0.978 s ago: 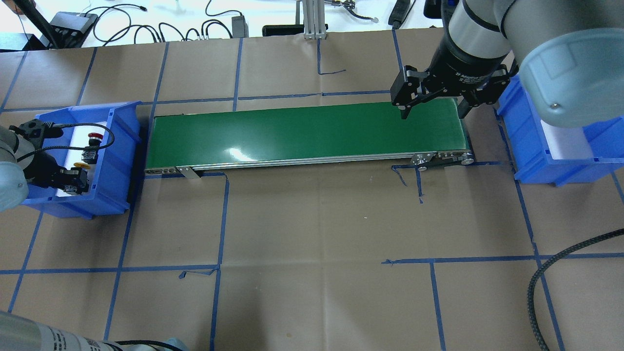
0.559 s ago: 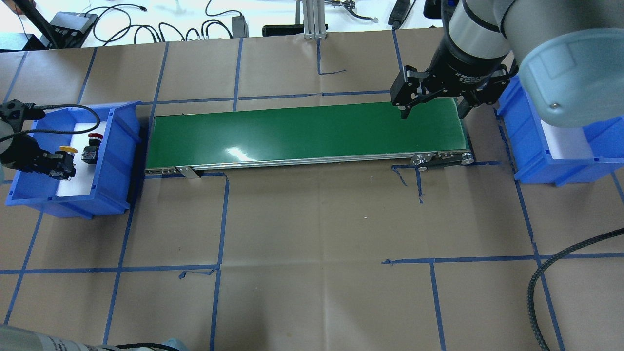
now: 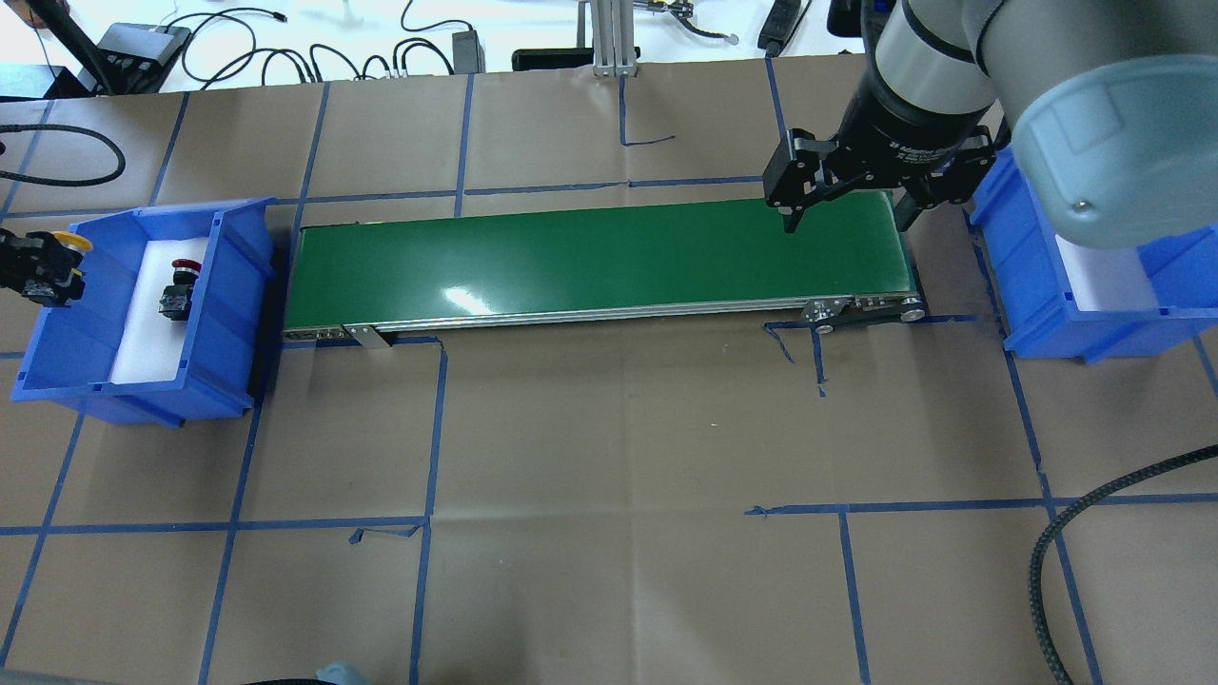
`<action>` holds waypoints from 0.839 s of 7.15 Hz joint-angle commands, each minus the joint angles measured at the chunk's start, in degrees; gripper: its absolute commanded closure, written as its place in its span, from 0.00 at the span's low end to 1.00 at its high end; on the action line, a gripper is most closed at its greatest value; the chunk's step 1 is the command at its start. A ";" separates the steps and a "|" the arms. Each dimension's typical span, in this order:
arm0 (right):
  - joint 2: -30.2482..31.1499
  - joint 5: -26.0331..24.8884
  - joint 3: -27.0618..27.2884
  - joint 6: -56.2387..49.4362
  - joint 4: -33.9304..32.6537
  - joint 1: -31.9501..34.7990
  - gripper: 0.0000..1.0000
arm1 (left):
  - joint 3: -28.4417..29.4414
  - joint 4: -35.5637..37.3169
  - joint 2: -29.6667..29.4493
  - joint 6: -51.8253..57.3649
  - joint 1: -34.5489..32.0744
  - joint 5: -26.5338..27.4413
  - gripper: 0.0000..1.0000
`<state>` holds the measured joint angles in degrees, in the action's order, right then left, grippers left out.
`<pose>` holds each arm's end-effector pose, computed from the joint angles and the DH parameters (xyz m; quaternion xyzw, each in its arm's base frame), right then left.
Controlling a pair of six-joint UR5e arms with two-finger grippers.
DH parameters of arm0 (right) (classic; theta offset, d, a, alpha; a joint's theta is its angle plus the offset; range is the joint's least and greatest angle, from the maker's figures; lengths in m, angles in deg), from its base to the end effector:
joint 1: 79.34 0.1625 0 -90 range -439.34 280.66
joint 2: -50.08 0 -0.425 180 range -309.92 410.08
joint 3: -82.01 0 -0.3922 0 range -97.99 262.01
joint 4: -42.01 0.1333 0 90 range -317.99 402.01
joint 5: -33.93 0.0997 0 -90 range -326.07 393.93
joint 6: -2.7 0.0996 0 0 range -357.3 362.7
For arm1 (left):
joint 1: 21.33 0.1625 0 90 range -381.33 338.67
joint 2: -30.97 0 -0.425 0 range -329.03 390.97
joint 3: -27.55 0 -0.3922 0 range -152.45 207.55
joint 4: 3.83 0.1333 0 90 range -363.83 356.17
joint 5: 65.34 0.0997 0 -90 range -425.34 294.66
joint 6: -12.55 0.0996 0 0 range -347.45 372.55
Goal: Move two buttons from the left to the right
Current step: 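Lift the yellow button and carry it onto the conveyor with left gripper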
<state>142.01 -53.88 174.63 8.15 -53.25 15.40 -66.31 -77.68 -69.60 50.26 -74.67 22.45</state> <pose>0.1767 -0.4722 0.4913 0.0054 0.9990 -0.0380 0.0226 0.2246 -0.5315 0.3861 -0.0094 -0.9997 0.0236 0.0063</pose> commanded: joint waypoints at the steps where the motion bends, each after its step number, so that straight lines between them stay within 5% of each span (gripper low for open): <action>1: 0.00 -0.09 0.10 0.00 0.07 0.00 0.00 | 5.87 -4.55 -1.11 -4.71 -5.25 0.11 0.94; 6: 0.00 -0.17 0.10 0.00 0.07 0.00 0.00 | 6.50 -2.72 -4.35 -25.18 -21.95 2.92 0.93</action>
<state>142.01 -53.98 174.73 8.17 -53.18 15.40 -59.84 -81.15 -72.19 30.62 -92.87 25.21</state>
